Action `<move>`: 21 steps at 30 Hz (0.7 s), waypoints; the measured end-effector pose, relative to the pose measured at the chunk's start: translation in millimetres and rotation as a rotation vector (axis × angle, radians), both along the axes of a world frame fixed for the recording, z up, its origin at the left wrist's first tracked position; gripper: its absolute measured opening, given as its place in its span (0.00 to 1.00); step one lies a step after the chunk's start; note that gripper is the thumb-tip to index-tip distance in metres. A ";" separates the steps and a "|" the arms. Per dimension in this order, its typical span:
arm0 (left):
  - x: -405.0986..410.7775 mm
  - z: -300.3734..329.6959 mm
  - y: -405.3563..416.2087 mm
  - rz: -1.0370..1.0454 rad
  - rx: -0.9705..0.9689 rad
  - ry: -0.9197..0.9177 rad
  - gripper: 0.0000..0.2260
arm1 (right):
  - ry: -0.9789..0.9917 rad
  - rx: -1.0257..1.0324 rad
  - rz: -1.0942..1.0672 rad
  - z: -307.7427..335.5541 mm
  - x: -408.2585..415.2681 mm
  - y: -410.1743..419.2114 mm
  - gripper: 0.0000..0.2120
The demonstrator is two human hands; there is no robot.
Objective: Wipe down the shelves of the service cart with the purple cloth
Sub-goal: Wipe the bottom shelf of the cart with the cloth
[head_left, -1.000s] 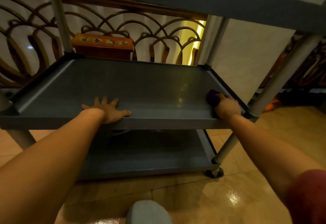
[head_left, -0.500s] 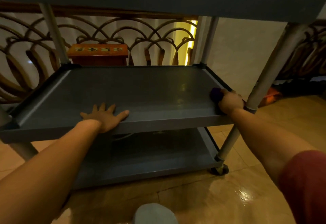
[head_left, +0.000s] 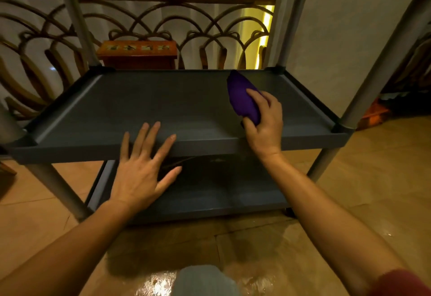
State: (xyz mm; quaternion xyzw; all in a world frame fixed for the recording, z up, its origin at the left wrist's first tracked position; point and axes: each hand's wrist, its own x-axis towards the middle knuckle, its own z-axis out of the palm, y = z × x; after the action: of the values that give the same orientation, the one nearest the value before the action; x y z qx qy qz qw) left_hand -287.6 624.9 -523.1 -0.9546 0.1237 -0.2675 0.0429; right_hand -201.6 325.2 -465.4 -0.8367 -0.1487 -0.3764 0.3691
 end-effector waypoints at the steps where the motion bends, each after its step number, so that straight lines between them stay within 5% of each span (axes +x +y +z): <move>1: -5.7 -3.0 0.1 -0.003 -0.003 0.001 0.35 | -0.024 0.008 0.000 -2.4 -4.2 6.0 0.29; 5: -3.6 -13.3 -3.6 -0.045 -0.082 -0.024 0.34 | -0.229 0.035 -0.063 -14.6 -29.1 18.9 0.28; 11: -15.2 -90.2 -16.3 -0.191 -0.363 -0.083 0.31 | -0.266 0.032 -0.018 -78.7 -78.8 34.8 0.25; 21: -23.3 -151.5 -1.8 -0.029 -0.259 0.198 0.32 | -0.040 -0.071 -0.051 -199.1 -124.1 46.6 0.31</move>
State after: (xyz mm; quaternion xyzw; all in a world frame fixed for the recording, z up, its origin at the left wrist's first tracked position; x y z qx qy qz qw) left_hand -310.9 623.1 -674.6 -0.9720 0.1054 -0.1865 -0.0966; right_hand -325.8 371.8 -664.6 -0.8451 -0.1481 -0.3968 0.3263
